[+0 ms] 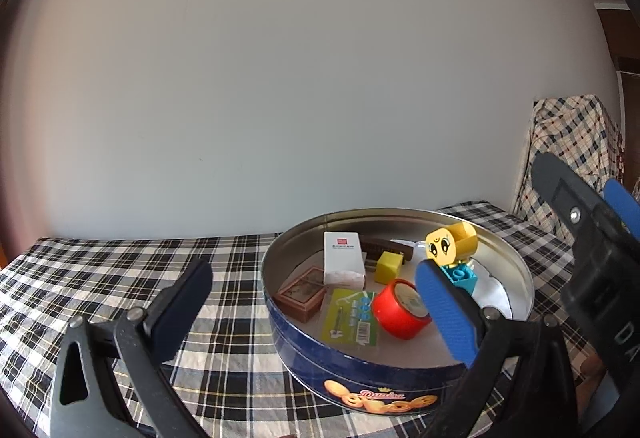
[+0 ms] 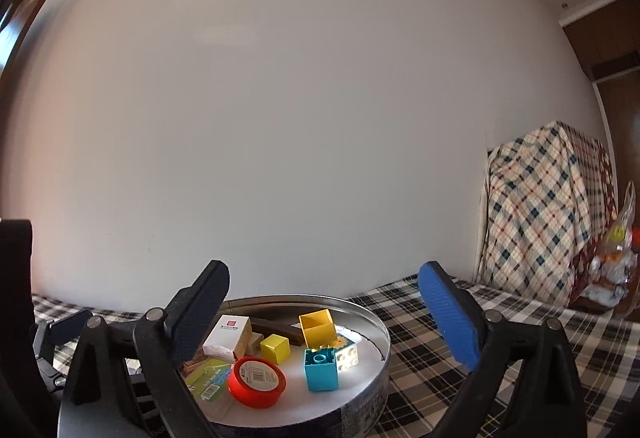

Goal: Organize rigid objects

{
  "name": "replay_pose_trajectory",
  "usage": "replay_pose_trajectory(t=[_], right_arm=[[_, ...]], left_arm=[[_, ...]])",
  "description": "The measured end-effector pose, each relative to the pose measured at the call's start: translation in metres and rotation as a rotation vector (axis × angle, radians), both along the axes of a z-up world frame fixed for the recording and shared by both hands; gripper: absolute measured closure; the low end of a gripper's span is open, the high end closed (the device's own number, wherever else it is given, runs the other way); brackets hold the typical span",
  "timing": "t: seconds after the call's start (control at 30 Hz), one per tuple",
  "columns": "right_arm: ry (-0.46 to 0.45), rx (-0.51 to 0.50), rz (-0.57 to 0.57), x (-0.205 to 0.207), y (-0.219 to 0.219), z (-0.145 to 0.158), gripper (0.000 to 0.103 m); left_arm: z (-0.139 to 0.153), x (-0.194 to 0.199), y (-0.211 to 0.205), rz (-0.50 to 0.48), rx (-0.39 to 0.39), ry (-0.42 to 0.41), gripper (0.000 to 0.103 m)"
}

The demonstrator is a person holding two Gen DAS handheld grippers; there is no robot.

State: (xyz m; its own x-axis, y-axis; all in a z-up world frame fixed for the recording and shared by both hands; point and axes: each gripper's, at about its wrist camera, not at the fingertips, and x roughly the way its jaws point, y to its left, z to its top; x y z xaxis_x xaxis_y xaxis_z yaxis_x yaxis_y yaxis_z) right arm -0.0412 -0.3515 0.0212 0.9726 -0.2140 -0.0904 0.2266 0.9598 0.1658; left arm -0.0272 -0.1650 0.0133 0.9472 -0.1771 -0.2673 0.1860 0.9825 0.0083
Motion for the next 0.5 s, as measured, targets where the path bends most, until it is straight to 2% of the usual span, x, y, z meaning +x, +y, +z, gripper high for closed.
replay_pose_trajectory(t=[0.27,0.5], right_arm=[[0.006,0.016,-0.053,0.001,-0.004,0.000,0.006],[0.009,0.027,-0.047,0.004,-0.005,-0.001,0.006]], left_arm=[[0.001,-0.001,0.004,0.087,-0.013,-0.009,0.000],[0.003,-0.006,-0.007,0.135,0.054,-0.037,0.000]])
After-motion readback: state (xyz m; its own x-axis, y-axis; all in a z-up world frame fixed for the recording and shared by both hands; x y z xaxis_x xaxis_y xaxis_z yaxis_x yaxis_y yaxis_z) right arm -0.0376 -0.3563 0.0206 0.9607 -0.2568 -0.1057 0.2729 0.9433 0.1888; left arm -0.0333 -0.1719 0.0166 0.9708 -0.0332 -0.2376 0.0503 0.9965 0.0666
